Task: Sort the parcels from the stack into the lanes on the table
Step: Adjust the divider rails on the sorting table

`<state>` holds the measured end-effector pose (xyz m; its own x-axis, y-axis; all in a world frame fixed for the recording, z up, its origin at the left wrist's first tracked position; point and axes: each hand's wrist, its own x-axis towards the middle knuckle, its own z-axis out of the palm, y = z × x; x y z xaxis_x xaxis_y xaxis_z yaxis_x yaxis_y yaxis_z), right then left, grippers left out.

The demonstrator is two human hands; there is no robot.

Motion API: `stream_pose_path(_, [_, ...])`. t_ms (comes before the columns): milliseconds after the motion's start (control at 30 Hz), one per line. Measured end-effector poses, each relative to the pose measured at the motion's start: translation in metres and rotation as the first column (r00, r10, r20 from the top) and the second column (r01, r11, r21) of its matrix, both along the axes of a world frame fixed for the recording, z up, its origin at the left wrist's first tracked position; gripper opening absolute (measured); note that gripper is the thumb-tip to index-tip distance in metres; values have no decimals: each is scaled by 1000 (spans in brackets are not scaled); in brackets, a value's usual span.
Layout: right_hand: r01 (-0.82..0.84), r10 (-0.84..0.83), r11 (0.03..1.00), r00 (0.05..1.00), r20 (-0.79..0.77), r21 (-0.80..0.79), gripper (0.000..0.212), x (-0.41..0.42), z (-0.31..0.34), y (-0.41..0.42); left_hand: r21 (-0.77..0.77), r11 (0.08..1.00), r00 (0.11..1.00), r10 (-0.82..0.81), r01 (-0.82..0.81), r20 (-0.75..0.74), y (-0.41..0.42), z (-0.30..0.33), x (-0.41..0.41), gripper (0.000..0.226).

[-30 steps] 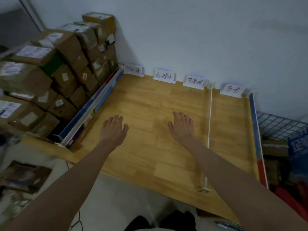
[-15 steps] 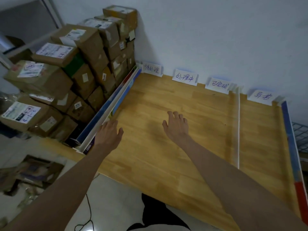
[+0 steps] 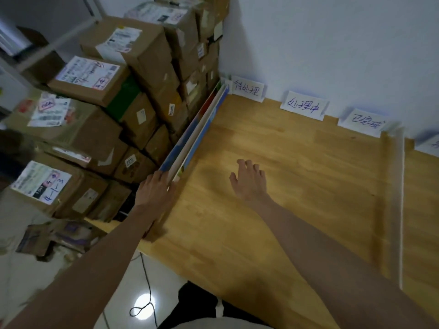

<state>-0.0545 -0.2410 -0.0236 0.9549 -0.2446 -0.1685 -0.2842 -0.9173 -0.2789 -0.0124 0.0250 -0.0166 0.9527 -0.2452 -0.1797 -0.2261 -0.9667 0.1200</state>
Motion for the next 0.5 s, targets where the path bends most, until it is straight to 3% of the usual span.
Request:
stream_pose_path(167, [27, -27, 999, 999, -26, 20, 44, 35, -12, 28, -21, 1000, 997, 9, -11, -78, 7, -11, 33, 48])
stream_pose_path(500, [117, -81, 976, 978, -194, 185, 41, 101, -39, 108, -33, 998, 976, -67, 62, -206, 40, -63, 72, 34])
